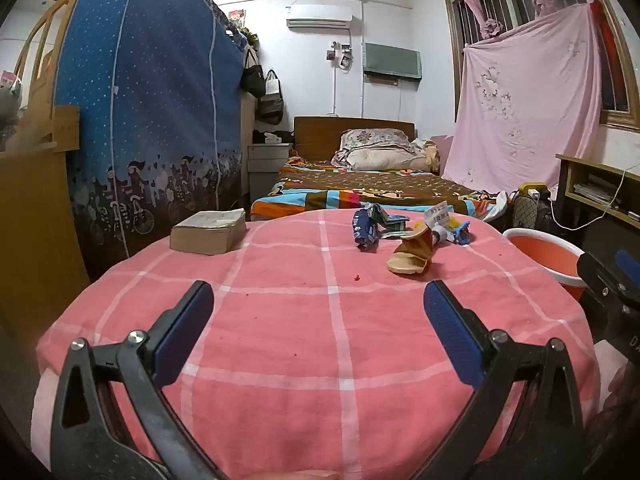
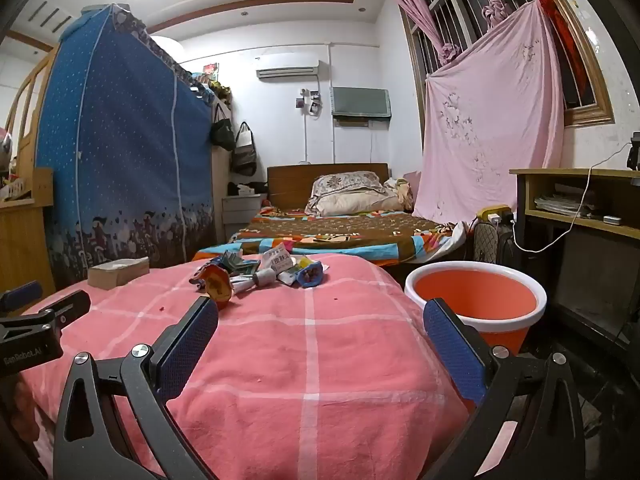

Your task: Collect trash

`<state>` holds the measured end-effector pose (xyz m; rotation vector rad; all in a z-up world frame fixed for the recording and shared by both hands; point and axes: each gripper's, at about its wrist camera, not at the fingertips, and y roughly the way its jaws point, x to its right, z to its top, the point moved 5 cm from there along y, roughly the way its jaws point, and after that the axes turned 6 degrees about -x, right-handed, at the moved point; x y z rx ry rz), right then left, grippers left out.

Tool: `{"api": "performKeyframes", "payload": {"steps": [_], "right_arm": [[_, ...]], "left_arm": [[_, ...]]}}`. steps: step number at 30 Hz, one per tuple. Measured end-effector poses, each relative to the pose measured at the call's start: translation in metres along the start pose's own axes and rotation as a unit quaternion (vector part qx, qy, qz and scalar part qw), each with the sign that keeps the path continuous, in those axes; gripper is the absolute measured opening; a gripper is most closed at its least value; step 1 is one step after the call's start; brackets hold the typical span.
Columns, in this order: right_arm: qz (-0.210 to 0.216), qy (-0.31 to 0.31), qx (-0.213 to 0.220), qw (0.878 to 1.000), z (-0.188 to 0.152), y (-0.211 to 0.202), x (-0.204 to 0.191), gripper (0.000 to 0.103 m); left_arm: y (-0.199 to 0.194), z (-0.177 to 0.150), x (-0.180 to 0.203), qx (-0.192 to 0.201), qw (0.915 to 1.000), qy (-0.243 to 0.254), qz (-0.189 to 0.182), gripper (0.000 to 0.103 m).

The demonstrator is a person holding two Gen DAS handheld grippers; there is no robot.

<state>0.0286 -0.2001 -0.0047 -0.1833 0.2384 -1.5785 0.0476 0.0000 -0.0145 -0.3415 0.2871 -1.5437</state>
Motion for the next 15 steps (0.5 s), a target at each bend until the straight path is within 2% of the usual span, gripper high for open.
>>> {"api": "performKeyframes", "payload": {"steps": [15], "right_arm": [[0.0,0.0,0.002,1.0,0.0001,-0.0007,-0.0002,0.103]], "left_arm": [[-0.0013,-0.0025,0.0028,0.001,1.0,0.001,0.002,0.088]]}}
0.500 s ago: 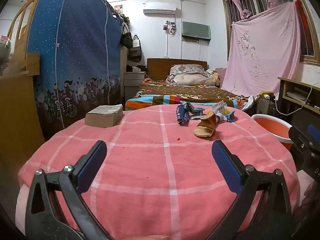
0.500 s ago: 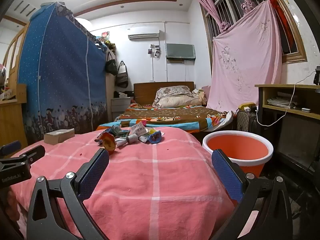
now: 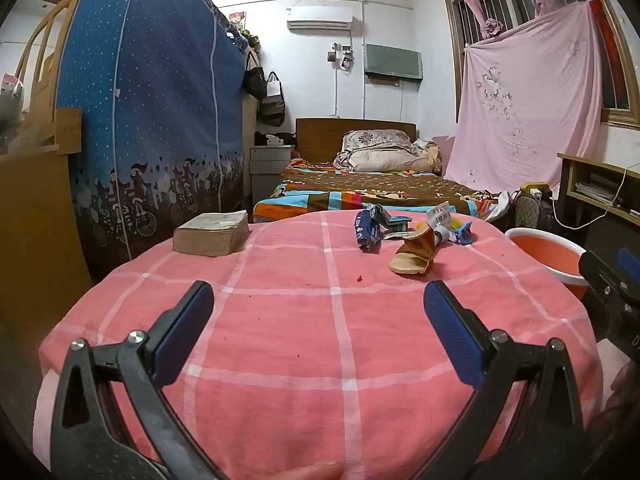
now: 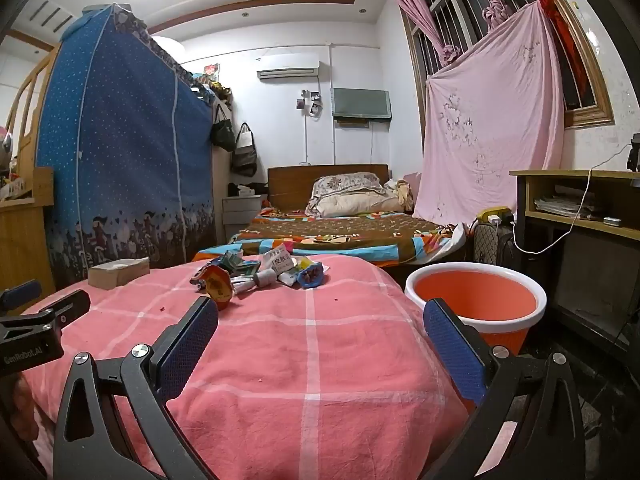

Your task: Collect trash

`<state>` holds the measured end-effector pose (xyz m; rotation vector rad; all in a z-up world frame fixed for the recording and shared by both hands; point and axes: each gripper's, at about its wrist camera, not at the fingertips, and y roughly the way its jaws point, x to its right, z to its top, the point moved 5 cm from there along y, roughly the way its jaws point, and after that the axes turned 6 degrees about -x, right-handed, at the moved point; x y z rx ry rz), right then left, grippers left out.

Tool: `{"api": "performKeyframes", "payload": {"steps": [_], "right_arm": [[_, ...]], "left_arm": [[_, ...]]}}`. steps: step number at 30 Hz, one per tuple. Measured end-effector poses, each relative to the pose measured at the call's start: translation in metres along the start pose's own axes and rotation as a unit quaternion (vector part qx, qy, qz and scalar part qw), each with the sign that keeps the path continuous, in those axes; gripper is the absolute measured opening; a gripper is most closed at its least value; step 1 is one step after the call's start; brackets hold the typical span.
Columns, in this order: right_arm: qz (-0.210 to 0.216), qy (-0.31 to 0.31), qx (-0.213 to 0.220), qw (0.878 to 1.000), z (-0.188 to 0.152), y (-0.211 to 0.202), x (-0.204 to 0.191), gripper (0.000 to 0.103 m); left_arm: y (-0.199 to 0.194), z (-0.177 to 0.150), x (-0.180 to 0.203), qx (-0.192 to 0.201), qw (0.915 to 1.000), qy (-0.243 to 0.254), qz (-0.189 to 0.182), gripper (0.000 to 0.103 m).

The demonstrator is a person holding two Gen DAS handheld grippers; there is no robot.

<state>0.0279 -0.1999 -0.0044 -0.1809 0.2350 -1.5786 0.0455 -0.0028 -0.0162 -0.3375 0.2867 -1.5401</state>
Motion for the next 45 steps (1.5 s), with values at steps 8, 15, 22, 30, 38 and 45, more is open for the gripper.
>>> {"api": "performKeyframes", "payload": {"steps": [8,15,22,30,38,45], "right_arm": [[0.0,0.0,0.0,1.0,-0.0001,0.0,0.0001,0.103],[0.0,0.0,0.001,1.0,-0.0004,-0.0001,0.0004,0.103],[0.0,0.0,0.0,1.0,-0.0011,0.0,0.0001,0.103],[0.0,0.001,0.001,1.0,-0.0013,0.0001,0.0002,0.103],[0.0,0.001,0.001,1.0,-0.0014,0.0005,0.0002,0.103],[0.001,0.001,0.0,1.0,-0.0016,0.0008,0.0,0.103]], "left_arm": [[-0.0003,-0.002,0.0033,0.0,1.0,0.002,0.001,0.088],[0.0012,-0.0002,0.001,0.0,1.0,0.003,0.002,0.088],[0.0013,0.0001,0.0009,0.0,1.0,0.003,0.003,0.088],[0.0015,-0.0001,0.0013,0.0,1.0,0.003,0.003,0.088],[0.0016,-0.0005,0.0021,-0.001,1.0,0.003,0.003,0.088],[0.0017,-0.0001,0.0014,-0.001,1.0,0.004,0.003,0.088]]}}
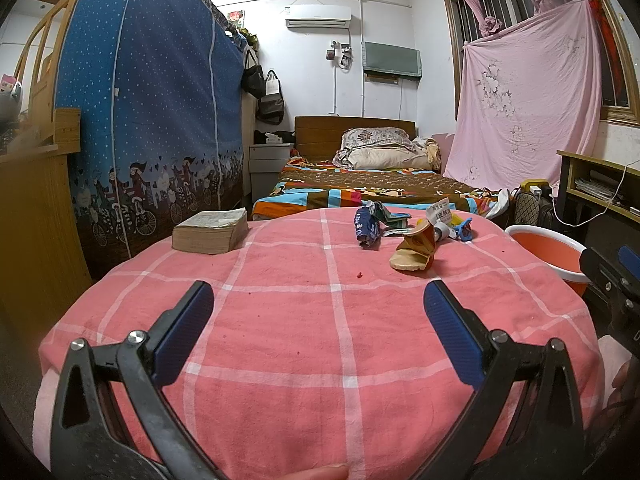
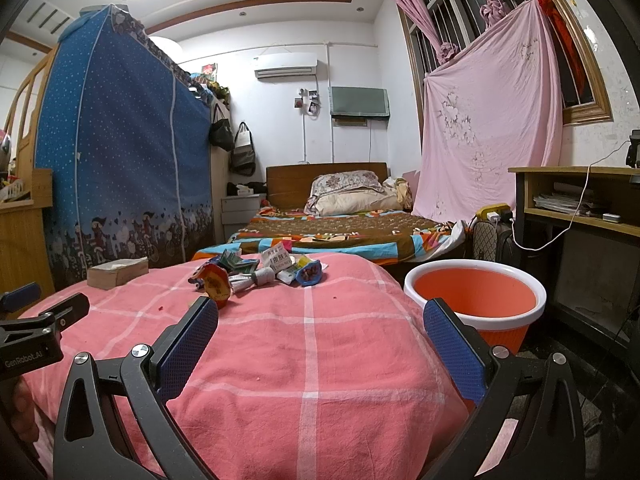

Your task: Collect trash

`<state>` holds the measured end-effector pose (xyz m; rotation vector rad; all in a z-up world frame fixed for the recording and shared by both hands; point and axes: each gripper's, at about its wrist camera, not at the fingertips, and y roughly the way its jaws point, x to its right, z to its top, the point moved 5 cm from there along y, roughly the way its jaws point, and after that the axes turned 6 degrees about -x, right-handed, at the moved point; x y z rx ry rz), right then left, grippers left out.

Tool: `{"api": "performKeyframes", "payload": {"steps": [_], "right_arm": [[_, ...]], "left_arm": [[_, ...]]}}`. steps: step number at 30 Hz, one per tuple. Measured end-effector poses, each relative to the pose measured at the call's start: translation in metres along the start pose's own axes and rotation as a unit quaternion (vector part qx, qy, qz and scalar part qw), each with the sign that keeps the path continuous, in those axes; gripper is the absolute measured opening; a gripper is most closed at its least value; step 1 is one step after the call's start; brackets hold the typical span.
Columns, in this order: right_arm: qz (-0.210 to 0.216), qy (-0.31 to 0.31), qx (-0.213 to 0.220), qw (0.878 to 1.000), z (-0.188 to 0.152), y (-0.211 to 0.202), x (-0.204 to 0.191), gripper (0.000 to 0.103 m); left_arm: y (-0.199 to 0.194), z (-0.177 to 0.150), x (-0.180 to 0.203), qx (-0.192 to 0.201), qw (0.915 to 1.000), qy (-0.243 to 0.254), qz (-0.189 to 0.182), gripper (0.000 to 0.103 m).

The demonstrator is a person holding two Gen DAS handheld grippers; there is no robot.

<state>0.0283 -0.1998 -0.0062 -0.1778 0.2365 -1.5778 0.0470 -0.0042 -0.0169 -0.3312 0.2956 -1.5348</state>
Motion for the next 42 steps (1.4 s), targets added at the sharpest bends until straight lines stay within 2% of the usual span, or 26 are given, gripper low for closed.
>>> {"api": "performKeyframes", "payload": {"steps": [34,42], "right_arm": [[0.0,0.001,-0.002,1.0,-0.001,0.001,-0.001,0.103],[-0.003,0.003,-0.02,1.0,0.005,0.01,-0.003,0.103]], "left_arm": [[0.0,0.0,0.0,-0.001,1.0,0.0,0.0,0.088],[-0.001,0.002,-0.002,-0.007,1.0,0.001,0.003,0.088]]}}
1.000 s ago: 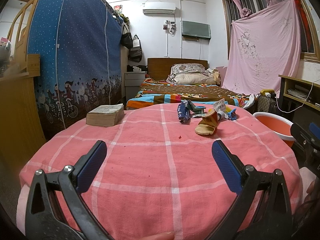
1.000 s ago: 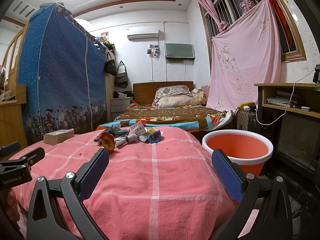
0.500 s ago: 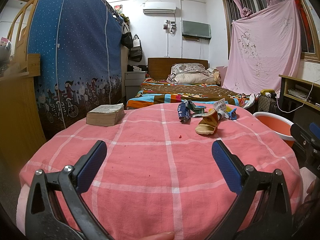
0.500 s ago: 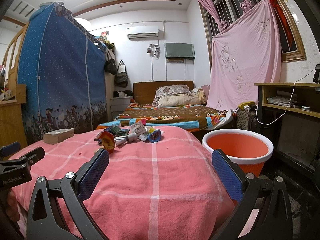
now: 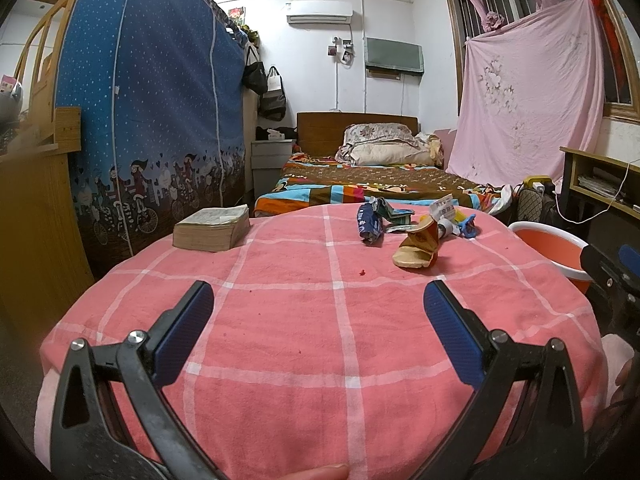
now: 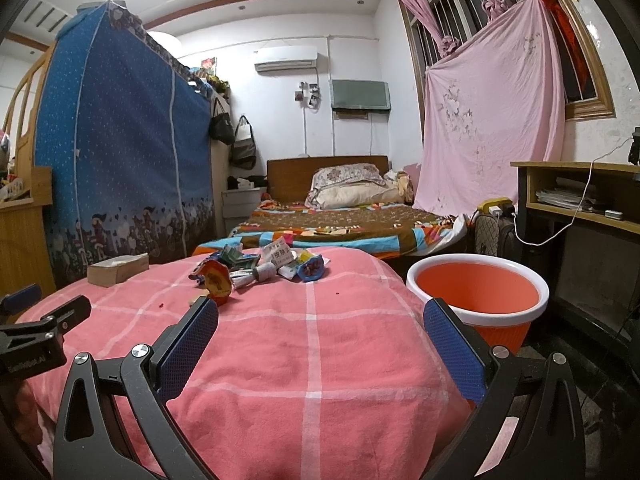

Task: Collect trash
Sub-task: 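Move both tools toward the trash pile and open their fingers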

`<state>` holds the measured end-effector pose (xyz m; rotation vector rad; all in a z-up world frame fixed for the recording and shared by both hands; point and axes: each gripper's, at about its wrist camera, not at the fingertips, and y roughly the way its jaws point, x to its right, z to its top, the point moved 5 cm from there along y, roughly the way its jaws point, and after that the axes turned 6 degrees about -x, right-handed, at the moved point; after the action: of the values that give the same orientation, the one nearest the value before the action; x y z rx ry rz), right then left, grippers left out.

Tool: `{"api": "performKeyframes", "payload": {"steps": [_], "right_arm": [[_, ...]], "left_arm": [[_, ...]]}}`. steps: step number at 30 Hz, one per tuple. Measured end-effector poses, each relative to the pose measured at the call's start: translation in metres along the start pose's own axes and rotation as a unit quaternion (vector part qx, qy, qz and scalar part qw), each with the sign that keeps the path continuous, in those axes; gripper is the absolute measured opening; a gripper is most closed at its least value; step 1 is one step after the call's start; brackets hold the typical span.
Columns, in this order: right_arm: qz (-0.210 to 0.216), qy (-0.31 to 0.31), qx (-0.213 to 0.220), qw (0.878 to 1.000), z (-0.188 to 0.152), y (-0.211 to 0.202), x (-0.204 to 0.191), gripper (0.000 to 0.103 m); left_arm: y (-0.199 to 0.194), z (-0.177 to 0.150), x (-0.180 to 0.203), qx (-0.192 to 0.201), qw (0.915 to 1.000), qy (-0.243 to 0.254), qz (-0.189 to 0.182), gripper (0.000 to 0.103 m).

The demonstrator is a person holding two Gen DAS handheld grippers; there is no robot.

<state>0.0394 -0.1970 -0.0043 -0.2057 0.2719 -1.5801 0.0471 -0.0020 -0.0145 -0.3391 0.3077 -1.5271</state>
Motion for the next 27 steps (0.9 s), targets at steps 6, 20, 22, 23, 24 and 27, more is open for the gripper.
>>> {"api": "performKeyframes", "payload": {"steps": [6,20,22,23,24,27], "right_arm": [[-0.006,-0.016,-0.014,1.0,0.018,0.004,-0.005,0.103],[0.019,-0.034,0.024,0.999,0.07,0.033,-0.007,0.103],[0.026,-0.039,0.038,0.998,0.078,0.037,-0.007,0.103],[0.029,-0.04,0.045,0.998,0.082,0.04,-0.007,0.103],[0.032,-0.042,0.051,0.997,0.086,0.043,-0.006,0.103],[0.048,-0.054,0.065,0.995,0.097,0.054,-0.008,0.103]], "left_arm": [[0.009,0.009,-0.004,0.007,1.0,0.001,0.002,0.088],[0.03,0.072,0.003,0.054,0.9985,0.001,0.002,0.088],[0.034,0.08,0.004,0.064,0.9979,0.001,0.002,0.088],[0.036,0.083,0.005,0.069,0.9976,0.001,0.002,0.088],[0.037,0.086,0.005,0.076,0.9971,0.001,0.002,0.088],[0.044,0.092,0.007,0.085,0.9963,0.0,-0.003,0.088]]}}
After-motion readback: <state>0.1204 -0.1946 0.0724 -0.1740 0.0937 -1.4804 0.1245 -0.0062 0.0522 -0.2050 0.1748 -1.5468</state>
